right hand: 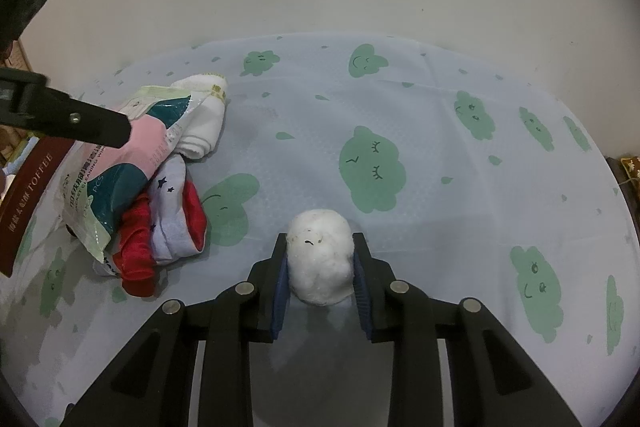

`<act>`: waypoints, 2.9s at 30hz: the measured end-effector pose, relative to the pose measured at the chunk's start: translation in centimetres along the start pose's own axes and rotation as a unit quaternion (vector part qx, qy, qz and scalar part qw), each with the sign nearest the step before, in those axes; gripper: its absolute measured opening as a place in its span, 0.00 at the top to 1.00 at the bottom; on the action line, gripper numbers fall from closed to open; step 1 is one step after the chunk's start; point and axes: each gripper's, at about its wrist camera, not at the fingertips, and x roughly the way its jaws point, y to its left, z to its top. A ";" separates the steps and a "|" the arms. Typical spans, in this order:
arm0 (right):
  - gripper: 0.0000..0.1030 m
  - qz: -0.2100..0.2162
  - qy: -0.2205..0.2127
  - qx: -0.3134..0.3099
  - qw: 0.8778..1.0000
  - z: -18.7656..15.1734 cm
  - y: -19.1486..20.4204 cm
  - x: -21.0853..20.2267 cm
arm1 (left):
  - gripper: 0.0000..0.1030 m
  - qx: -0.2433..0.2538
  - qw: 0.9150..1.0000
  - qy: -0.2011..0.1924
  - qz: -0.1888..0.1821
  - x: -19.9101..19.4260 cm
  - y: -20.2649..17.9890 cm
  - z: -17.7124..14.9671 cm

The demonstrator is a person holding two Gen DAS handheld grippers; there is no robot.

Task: Organize soft objects
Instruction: 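Grasp the pink-and-teal wet-wipes pack with the left gripper while the right holds the ball, then carry the wet-wipes pack into the tin box and open the left gripper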

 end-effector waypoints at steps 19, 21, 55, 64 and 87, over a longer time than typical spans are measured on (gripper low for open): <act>0.70 0.005 0.000 0.001 1.000 0.1 0.0 0.1 | 0.31 -0.065 0.997 0.016 -0.041 1.3 1.8 -0.2; 0.70 0.004 0.000 0.000 1.000 0.1 0.0 0.1 | 0.33 -0.070 0.996 0.015 -0.046 0.9 2.0 -0.1; 0.70 0.003 0.000 0.001 1.000 0.0 0.2 0.2 | 0.47 -0.057 0.996 -0.059 -0.045 -9.5 5.4 -1.8; 0.70 0.003 0.000 0.001 1.000 0.0 0.2 0.2 | 0.47 -0.102 0.992 -0.079 -0.001 -12.6 11.5 -3.1; 0.70 -0.001 0.000 -0.003 1.000 0.0 0.2 0.2 | 0.47 -0.182 0.975 -0.066 0.106 -13.6 25.4 -7.9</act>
